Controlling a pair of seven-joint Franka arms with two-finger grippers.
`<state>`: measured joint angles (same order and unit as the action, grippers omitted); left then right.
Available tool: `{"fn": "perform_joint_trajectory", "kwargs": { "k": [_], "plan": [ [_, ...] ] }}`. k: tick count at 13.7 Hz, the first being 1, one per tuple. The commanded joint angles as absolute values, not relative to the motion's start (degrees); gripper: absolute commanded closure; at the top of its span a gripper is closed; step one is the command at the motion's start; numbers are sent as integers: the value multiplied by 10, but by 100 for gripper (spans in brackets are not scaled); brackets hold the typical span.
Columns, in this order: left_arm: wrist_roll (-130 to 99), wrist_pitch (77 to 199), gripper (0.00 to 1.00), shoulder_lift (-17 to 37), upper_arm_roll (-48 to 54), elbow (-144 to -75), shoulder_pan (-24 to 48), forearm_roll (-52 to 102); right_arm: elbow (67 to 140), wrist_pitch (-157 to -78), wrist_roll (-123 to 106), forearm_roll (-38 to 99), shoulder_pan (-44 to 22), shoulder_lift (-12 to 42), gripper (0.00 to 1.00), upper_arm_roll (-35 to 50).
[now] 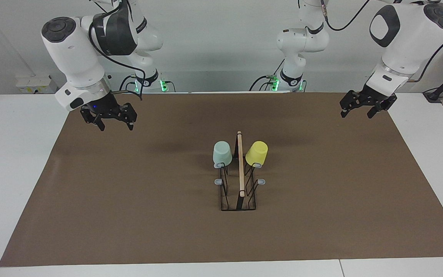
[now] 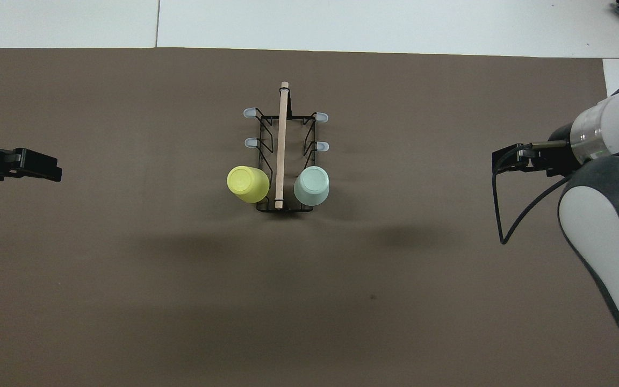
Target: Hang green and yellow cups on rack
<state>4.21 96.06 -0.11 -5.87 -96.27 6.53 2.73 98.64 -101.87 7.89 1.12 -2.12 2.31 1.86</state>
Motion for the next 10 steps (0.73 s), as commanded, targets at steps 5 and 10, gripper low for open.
{"fn": "perform_joint_trajectory", "kwargs": {
  "k": [5,10],
  "plan": [
    [40,945,0,0,-68,-931,60,12,990,-1021,105,5,-4,25,0,22],
    [47,926,0,-17,-68,-933,61,-3,990,-1021,106,6,-4,25,0,22]
  ]
}}
